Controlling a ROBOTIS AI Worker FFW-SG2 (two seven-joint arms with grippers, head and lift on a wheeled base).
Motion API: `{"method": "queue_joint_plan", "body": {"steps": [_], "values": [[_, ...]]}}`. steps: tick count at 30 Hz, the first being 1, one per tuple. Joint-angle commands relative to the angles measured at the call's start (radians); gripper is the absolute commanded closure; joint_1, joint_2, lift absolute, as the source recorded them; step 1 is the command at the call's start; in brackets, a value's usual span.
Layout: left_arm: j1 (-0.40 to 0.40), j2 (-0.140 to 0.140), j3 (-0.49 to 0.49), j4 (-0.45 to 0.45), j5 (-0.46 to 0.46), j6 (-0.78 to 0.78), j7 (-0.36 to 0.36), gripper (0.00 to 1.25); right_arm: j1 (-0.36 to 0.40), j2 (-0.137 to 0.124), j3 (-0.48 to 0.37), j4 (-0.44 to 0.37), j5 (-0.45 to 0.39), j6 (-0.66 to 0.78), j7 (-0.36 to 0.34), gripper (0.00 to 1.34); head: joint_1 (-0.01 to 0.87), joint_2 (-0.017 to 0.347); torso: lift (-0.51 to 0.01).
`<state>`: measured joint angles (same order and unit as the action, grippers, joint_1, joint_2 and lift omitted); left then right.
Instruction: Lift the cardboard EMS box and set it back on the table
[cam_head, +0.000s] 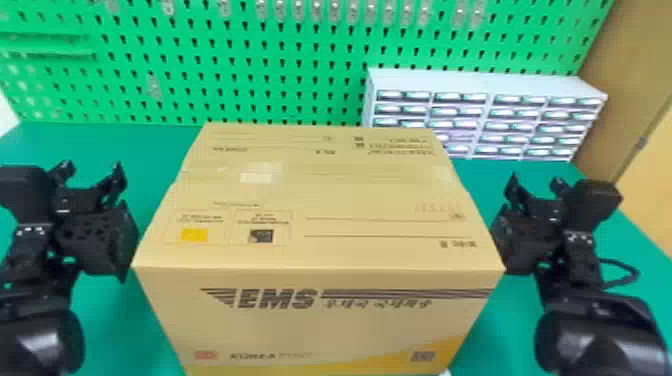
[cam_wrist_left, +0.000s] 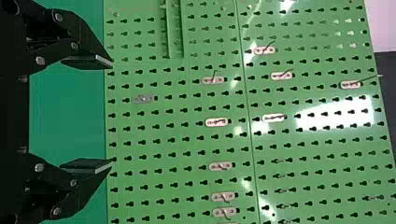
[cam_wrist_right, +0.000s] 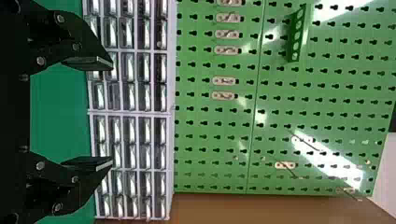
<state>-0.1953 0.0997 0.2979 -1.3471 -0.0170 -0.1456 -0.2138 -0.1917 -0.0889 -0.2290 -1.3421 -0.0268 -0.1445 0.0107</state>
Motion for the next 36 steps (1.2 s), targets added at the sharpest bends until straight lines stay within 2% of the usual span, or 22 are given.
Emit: {"method": "queue_joint_plan", "body": {"steps": [1, 5, 9, 18, 36], "values": [[-0.003, 0.000, 0.000, 0.000, 0.008, 0.000, -0.001, 0.50, -0.011, 0.026, -0.016, 0.060, -0.036, -0.078, 0.000, 0.53, 0.678, -0.015, -0.094], [-0.004, 0.000, -0.003, 0.000, 0.014, 0.000, -0.009, 0.50, -0.025, 0.038, -0.024, 0.075, -0.051, -0.104, 0.000, 0.53, 0.678, -0.015, -0.094], [-0.006, 0.000, -0.002, 0.000, 0.022, 0.000, -0.013, 0.50, -0.034, 0.034, -0.016, 0.096, -0.104, -0.121, 0.000, 0.53, 0.678, -0.015, -0.094], [-0.004, 0.000, 0.000, 0.000, 0.038, 0.000, -0.013, 0.50, -0.038, 0.018, 0.002, 0.096, -0.094, -0.118, 0.000, 0.53, 0.678, -0.015, -0.094], [-0.004, 0.000, -0.008, 0.005, 0.037, 0.001, -0.013, 0.50, -0.040, 0.024, 0.007, 0.093, -0.076, -0.102, 0.000, 0.58, 0.678, -0.015, -0.094]]}}
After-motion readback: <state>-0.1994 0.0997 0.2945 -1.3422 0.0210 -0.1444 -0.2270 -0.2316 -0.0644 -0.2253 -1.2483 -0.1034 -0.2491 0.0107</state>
